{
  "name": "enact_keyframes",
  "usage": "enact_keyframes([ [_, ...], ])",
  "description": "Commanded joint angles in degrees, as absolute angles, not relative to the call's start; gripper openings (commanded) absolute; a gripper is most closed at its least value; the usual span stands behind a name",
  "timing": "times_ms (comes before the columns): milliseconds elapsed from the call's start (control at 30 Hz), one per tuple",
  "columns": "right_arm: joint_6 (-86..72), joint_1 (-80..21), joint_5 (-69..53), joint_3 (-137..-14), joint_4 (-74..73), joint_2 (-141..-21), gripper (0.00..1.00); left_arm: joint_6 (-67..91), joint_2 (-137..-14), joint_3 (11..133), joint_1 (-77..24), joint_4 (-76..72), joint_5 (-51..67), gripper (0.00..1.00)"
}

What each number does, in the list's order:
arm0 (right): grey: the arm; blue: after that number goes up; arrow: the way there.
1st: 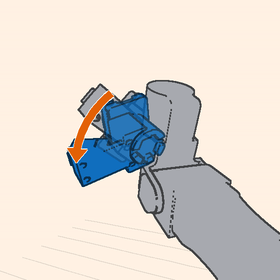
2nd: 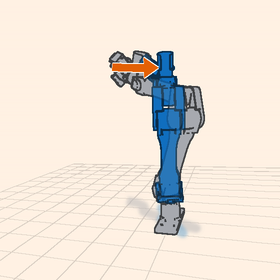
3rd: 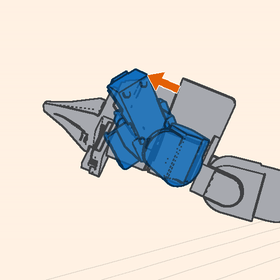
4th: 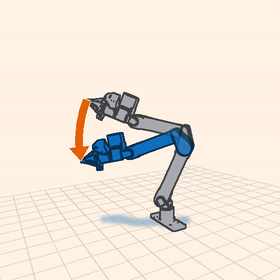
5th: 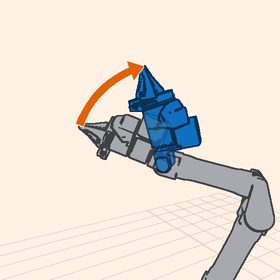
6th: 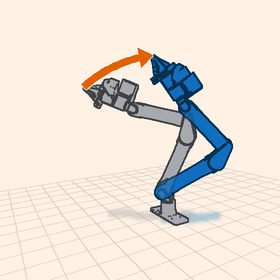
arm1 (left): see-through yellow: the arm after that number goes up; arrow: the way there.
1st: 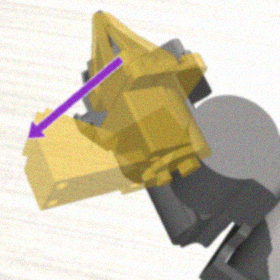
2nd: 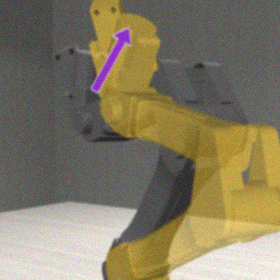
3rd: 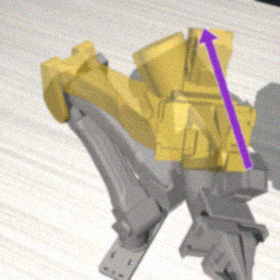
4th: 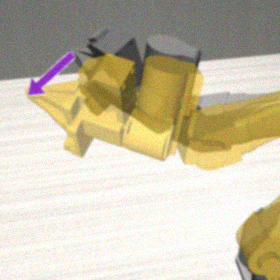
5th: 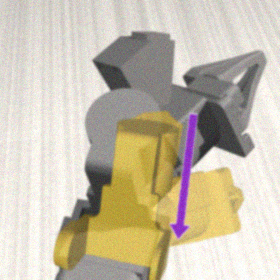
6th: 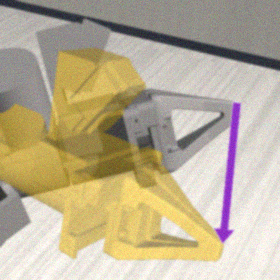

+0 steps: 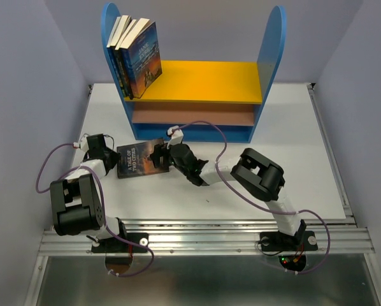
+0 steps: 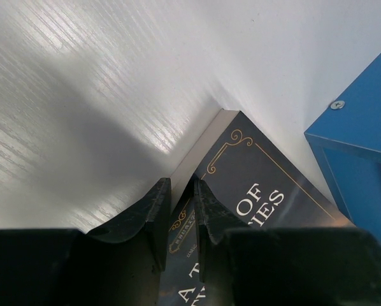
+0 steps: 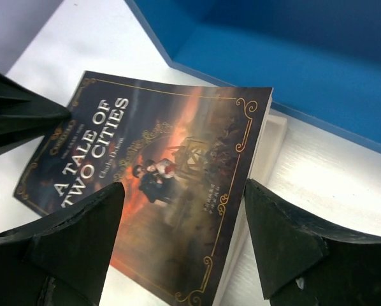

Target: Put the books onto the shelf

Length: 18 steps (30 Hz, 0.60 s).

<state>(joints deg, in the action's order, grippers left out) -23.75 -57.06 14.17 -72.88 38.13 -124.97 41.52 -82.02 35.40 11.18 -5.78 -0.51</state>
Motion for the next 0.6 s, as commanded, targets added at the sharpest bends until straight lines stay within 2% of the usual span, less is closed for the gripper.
enact_keyframes([
  [0,-22.3,-60.6,8.3,-71.8,46.8,-120.7,0.80,40.7,-82.3,34.8,9.8,1.5,1.9,0.18],
  [200,-22.3,-60.6,7.5,-73.4,44.6,-121.7,0.76,40.5,-82.4,34.8,9.8,1.2,2.5,0.18],
  [333,-21.9,-60.6,8.0,-74.3,42.8,-123.3,0.69,40.3,-82.4,34.9,9.8,1.3,2.4,0.18],
  [367,-21.7,-60.6,8.2,-74.3,42.5,-123.6,0.66,40.3,-82.4,34.9,9.8,1.3,2.5,0.18],
  [400,-21.3,-60.6,9.0,-74.1,42.2,-123.7,0.58,40.3,-82.4,35.0,9.8,1.3,2.5,0.18],
  [433,-21.1,-60.6,9.3,-74.1,42.1,-123.8,0.55,40.2,-82.4,35.0,9.8,1.3,2.5,0.18],
  [567,-20.3,-60.6,7.3,-74.0,42.0,-124.0,0.46,39.8,-81.8,35.1,9.8,1.0,3.2,0.19],
])
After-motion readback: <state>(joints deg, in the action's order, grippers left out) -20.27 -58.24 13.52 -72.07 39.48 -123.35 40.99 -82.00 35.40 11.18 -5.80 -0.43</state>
